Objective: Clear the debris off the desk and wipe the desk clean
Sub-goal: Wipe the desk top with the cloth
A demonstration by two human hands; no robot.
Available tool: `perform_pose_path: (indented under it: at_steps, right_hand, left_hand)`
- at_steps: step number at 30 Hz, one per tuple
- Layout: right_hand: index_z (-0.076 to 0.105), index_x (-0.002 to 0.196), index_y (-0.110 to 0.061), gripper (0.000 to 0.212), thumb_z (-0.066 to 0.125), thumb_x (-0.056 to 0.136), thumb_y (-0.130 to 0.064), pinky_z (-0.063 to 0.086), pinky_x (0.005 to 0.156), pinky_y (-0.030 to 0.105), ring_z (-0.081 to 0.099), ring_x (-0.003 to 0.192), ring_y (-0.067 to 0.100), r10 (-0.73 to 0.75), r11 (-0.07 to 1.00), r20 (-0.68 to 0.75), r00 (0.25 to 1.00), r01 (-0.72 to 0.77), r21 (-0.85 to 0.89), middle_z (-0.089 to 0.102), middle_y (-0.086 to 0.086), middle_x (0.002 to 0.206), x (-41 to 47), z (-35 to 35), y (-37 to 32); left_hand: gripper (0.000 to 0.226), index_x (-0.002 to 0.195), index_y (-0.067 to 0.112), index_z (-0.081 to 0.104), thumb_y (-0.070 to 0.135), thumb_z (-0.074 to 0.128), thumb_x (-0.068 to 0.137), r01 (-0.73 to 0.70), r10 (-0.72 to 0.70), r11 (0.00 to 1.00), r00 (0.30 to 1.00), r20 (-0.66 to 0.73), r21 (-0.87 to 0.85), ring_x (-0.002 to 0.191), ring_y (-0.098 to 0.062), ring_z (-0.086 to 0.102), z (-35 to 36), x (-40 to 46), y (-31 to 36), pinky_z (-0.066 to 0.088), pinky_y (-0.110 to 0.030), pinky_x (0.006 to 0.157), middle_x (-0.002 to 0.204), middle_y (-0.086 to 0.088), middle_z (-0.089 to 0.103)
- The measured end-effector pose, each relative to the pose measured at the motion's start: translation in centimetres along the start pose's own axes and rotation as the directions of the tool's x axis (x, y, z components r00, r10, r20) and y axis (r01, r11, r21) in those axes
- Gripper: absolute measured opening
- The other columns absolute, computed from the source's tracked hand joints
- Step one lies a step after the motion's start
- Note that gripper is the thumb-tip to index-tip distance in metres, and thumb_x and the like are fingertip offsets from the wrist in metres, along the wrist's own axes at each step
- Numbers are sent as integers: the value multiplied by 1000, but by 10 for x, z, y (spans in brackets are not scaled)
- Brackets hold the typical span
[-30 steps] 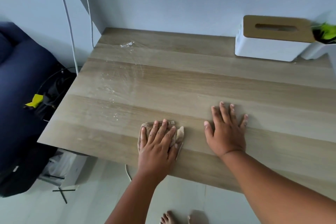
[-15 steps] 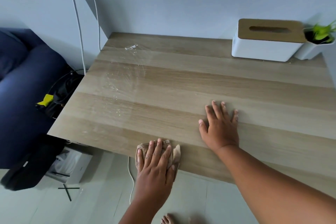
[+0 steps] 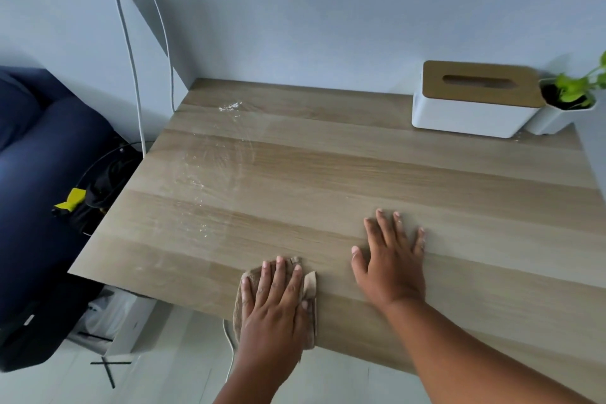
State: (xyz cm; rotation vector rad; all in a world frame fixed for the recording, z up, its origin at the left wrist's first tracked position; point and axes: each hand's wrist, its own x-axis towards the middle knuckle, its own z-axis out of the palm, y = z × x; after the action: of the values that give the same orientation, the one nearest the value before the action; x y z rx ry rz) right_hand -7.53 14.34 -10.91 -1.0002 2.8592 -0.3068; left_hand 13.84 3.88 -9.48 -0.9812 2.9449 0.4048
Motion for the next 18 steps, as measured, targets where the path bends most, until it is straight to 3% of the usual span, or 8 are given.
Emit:
perform_pose_path:
  at_steps: [2,5,18]
  right_hand:
    - [48,150,-25,70,36,89,-56,3,124,64,17,157,29,2,1000,-3,1000,-2,-8,27,1,169,1,2,0]
    - [50,149,-24,69,40,89,-56,5,124,64,20,157,30,3,1000,-15,1000,-3,-26,30,1,168,2,4,0]
    - [55,147,-17,73,50,83,-52,17,118,71,30,153,35,-42,998,-112,993,36,-56,35,6,165,4,9,1]
  left_hand:
    - [64,161,33,19,51,14,100,31,-32,999,999,39,28,157,-19,-11,0,23,2,-2,-53,126,170,5,1]
    - [67,162,37,11,53,8,97,43,-46,997,998,43,68,155,-17,-20,-2,57,8,-7,-53,126,170,6,-6]
    - [65,161,35,21,53,25,98,-4,5,998,1000,-20,63,159,-19,-5,3,188,13,0,-58,125,171,3,9]
